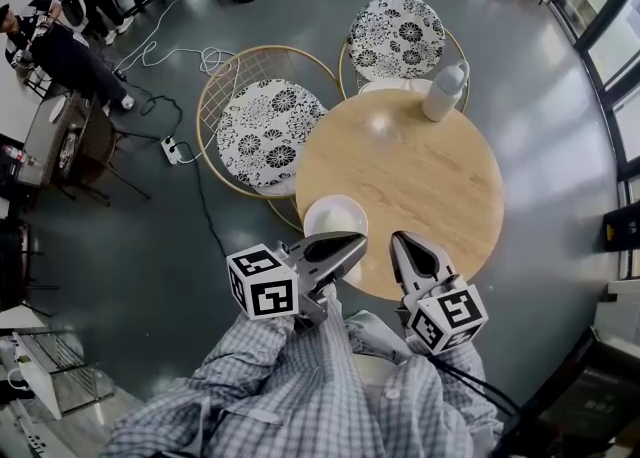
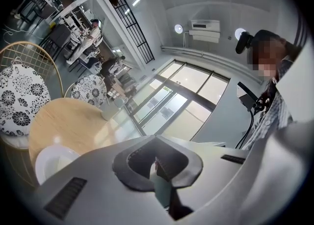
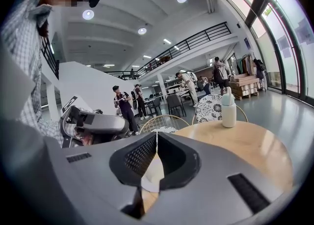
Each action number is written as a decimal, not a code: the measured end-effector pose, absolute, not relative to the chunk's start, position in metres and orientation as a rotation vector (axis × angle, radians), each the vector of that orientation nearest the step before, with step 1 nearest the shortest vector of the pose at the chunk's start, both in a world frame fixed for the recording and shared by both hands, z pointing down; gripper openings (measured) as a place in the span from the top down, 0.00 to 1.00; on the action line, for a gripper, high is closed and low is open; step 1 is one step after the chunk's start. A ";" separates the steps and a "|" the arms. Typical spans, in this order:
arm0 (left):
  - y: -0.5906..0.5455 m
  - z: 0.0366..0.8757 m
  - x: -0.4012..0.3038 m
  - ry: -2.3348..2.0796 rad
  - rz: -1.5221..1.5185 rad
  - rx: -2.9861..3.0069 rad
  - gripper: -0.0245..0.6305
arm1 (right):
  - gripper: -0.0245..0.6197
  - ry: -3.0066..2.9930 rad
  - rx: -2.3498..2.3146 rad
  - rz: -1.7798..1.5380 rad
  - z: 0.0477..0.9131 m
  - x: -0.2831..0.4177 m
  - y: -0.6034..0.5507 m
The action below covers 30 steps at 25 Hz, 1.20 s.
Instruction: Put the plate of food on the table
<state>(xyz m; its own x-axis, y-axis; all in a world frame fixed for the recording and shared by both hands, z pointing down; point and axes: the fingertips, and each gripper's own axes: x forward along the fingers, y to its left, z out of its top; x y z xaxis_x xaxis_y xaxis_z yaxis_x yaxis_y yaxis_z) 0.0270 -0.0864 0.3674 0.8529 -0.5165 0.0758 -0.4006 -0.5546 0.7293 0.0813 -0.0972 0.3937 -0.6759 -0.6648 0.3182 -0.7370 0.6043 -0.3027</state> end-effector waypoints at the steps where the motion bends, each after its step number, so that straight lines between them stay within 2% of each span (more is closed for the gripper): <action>1: -0.086 0.368 0.027 -0.663 -0.187 2.228 0.95 | 0.94 -2.658 1.167 0.621 0.394 0.081 -0.097; 30: -0.079 0.379 0.033 -0.635 -0.109 2.230 0.95 | 0.94 -2.674 1.134 0.662 0.400 0.073 -0.093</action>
